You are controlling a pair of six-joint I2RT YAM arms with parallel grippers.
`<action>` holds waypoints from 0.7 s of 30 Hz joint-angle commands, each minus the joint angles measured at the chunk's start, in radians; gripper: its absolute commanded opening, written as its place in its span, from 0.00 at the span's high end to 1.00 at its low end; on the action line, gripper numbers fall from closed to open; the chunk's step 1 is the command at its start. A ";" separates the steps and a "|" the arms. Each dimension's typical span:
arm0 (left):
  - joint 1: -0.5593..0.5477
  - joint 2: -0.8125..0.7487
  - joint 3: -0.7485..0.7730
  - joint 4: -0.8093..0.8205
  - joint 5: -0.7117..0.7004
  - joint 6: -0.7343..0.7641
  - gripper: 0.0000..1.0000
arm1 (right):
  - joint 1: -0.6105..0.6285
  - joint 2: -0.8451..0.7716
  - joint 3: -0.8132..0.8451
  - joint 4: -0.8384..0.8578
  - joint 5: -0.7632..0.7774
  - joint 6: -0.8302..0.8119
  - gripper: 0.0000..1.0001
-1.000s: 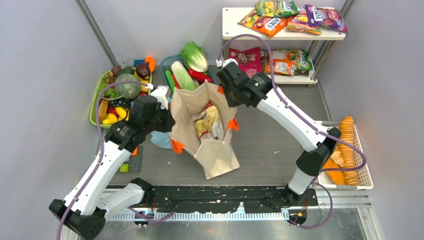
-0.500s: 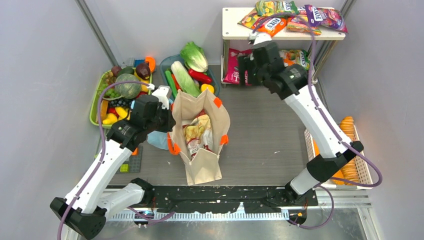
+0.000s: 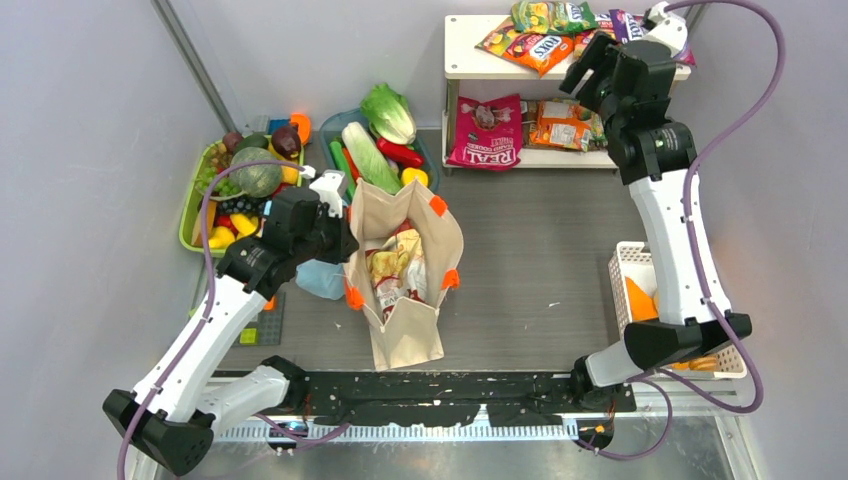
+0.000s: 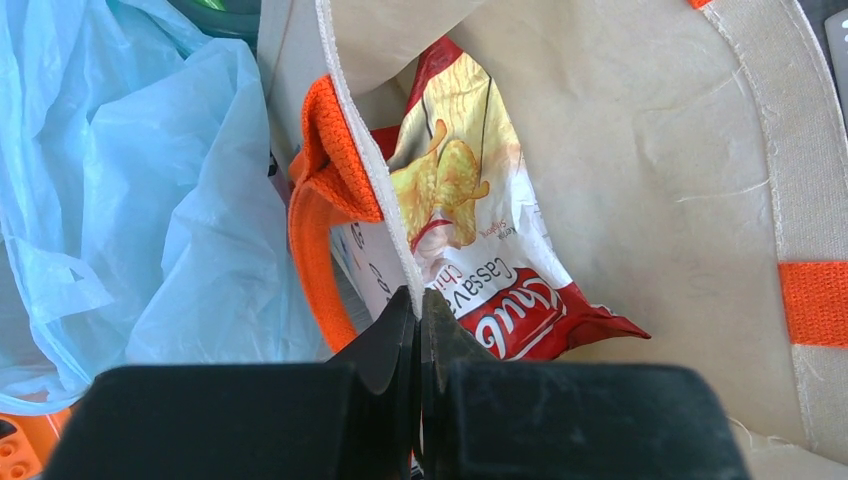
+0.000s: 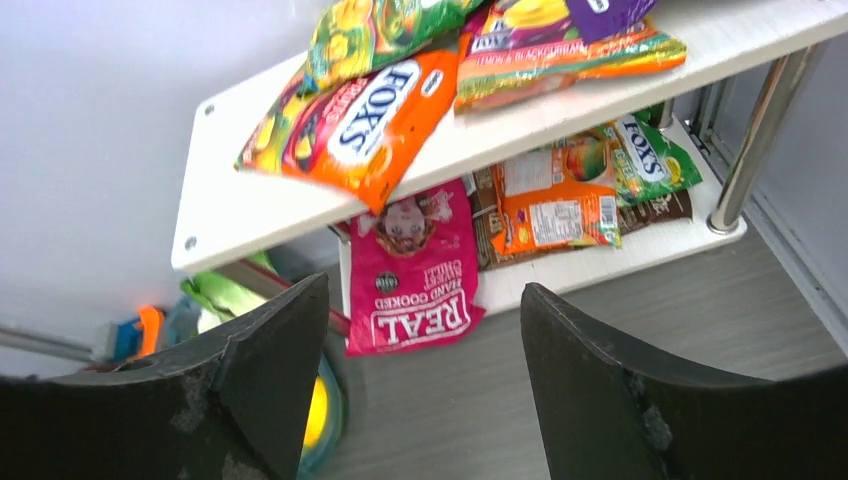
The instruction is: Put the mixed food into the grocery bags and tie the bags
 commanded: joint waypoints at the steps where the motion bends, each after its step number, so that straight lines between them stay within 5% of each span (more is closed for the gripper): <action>1: 0.005 -0.020 -0.008 0.069 0.017 0.022 1.00 | -0.074 0.075 0.081 0.104 -0.098 0.102 0.22; 11: 0.006 -0.015 -0.014 0.081 0.014 0.030 1.00 | -0.203 0.189 0.191 0.093 0.011 0.305 0.27; 21: 0.006 -0.002 -0.013 0.078 0.005 0.038 1.00 | -0.407 0.312 0.313 0.041 -0.112 0.339 0.26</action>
